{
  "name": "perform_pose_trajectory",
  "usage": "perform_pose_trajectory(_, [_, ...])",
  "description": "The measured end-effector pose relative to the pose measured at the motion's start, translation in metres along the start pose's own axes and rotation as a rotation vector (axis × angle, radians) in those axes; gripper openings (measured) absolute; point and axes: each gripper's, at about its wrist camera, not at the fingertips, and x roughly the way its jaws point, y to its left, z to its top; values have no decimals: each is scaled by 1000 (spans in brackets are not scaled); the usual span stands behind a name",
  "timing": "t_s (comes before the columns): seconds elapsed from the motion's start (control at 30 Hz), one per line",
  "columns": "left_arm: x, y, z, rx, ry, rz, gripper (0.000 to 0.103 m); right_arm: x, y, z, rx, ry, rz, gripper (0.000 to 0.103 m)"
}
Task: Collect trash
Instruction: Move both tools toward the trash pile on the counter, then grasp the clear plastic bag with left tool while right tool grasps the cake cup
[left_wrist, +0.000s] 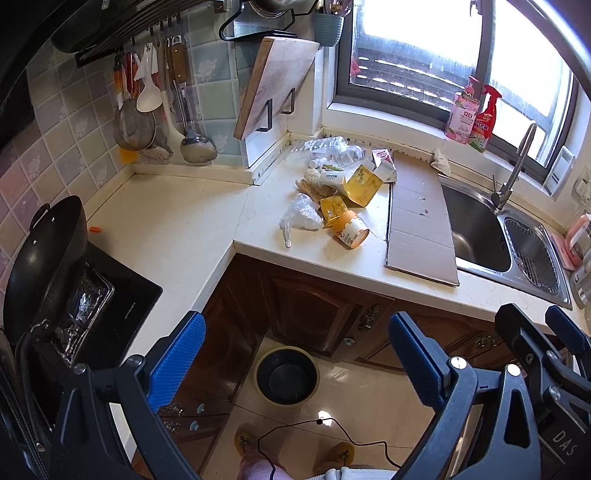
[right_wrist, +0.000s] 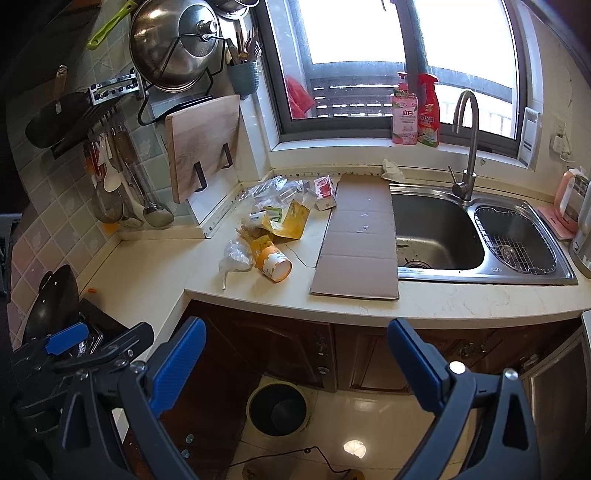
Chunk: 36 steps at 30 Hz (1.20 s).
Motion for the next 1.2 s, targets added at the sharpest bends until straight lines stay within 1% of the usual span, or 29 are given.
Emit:
perform_pose_trajectory(0.13, [-1,-8,-2,-40,-2,6,99,-1,-8,2,-41,0,21,99])
perform_pose_trajectory(0.23, [-1,-13,-6,-83,2,3,99,0,-17,6,-84,6,52,99])
perform_pose_trajectory(0.3, [0,-16,-10,-115,10,-12,99,2,-23,8,-110,10,80,99])
perform_pose_trajectory(0.4, [3,-17,-18,-163,18,-52,99,4,-31,10,-138,13,114,99])
perform_pose_trajectory(0.47, [4,-18,-22,-189,25,-54,99,7,-34,11,-154,23,138,99])
perform_pose_trajectory(0.63, [2,-24,-26,-184,25,5,99,16,-37,10,-176,44,189,99])
perform_pose_trajectory(0.7, [3,-23,-25,-180,36,3,99,20,-37,10,-171,48,198,99])
perform_pose_trajectory(0.77, [5,-18,-22,-184,60,-18,99,26,-37,12,-158,62,210,99])
perform_pose_trajectory(0.87, [17,-7,-14,-209,113,-65,99,38,-38,17,-144,88,217,99])
perform_pose_trajectory(1.0, [40,8,1,-247,143,-85,99,58,-39,28,-140,117,209,99])
perform_pose_trajectory(1.13, [77,19,27,-251,166,-140,99,87,-40,43,-123,138,190,95])
perform_pose_trajectory(1.2, [106,23,44,-252,197,-161,99,109,-43,54,-93,159,177,92])
